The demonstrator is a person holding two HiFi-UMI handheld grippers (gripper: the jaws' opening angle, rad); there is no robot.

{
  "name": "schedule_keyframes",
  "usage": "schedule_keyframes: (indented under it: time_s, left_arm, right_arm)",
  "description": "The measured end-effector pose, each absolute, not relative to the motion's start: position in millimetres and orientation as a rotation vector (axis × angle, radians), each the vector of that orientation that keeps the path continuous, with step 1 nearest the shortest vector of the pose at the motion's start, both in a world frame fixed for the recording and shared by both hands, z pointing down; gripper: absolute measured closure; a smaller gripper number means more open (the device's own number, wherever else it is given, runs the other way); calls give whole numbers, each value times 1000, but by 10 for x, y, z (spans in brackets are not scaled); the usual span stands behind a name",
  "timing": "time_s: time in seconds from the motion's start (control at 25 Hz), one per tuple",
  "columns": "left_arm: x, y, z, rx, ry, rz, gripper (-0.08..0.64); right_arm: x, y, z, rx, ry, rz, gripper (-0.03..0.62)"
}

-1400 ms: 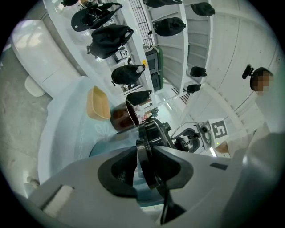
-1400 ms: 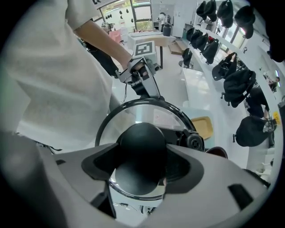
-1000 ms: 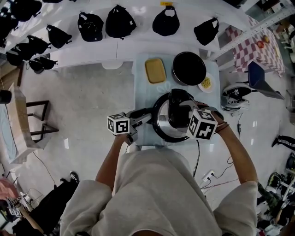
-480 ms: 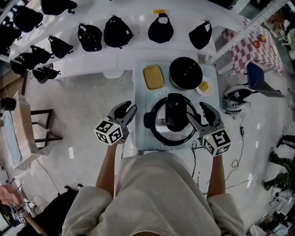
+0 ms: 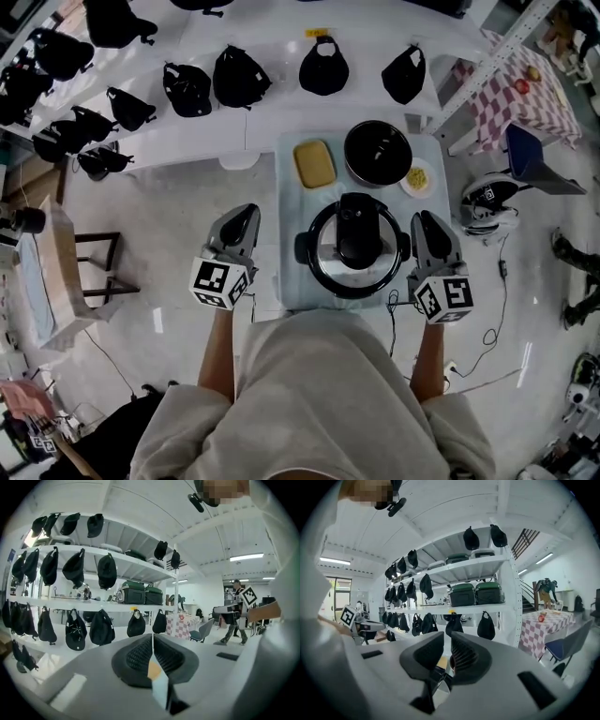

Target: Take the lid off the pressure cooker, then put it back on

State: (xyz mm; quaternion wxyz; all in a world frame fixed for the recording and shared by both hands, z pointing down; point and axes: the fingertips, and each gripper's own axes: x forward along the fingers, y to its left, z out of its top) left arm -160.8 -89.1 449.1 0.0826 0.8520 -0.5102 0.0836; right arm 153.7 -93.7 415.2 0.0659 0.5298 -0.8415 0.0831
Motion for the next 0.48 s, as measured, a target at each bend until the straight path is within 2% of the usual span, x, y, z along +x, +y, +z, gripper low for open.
schedule_keyframes:
  time_s: [0.08, 0.48]
  left_arm:
    - [-1582, -873, 4445, 2552, -1538, 239, 554]
    - [-1454, -839, 4364, 2576, -1548, 230, 554]
  right_arm:
    - [1556, -919, 4166, 1616, -2525, 235, 589]
    - [1559, -844, 4208, 1597, -2504, 214, 591]
